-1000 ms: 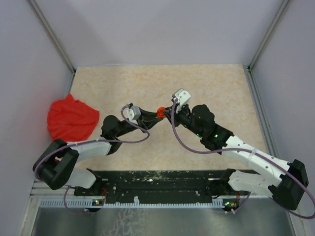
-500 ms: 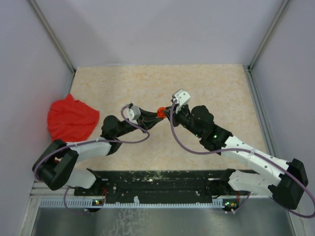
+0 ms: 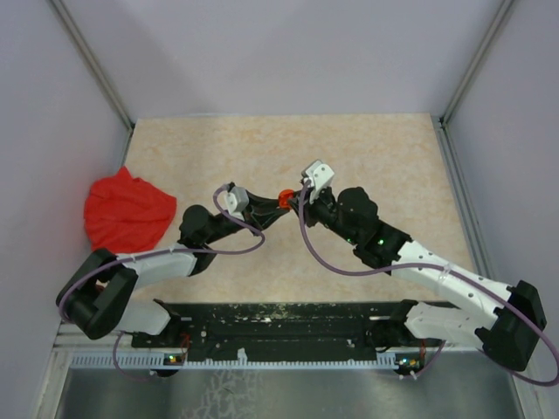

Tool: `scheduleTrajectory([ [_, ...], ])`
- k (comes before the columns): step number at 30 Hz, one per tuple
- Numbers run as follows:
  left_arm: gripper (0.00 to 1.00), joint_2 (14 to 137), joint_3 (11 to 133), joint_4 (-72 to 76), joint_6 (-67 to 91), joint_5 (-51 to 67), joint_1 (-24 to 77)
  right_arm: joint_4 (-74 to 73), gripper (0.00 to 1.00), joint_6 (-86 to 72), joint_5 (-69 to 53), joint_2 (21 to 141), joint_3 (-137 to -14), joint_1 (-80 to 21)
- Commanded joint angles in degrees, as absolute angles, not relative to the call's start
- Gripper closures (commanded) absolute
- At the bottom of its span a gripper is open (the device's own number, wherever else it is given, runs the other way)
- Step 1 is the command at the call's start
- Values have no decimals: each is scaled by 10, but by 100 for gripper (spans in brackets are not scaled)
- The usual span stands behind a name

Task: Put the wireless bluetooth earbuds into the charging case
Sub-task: Place the earbud in the charging case.

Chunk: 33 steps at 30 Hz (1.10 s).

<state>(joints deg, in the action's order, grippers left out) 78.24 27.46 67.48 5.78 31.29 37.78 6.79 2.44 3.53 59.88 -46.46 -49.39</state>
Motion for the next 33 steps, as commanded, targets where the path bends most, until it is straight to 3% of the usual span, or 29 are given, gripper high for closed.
scheduleTrajectory([
  [1,99,766,291,688,59,305,381,70,70,24,20,604,-475,-500],
  [14,99,761,253,666,44,259,381,1,48,-7,58,590,-527,-499],
  [22,99,759,196,670,54,208,379,-107,46,-32,93,626,-577,-475],
  [33,99,756,140,672,91,135,367,-170,47,-103,11,735,-581,-299],
])
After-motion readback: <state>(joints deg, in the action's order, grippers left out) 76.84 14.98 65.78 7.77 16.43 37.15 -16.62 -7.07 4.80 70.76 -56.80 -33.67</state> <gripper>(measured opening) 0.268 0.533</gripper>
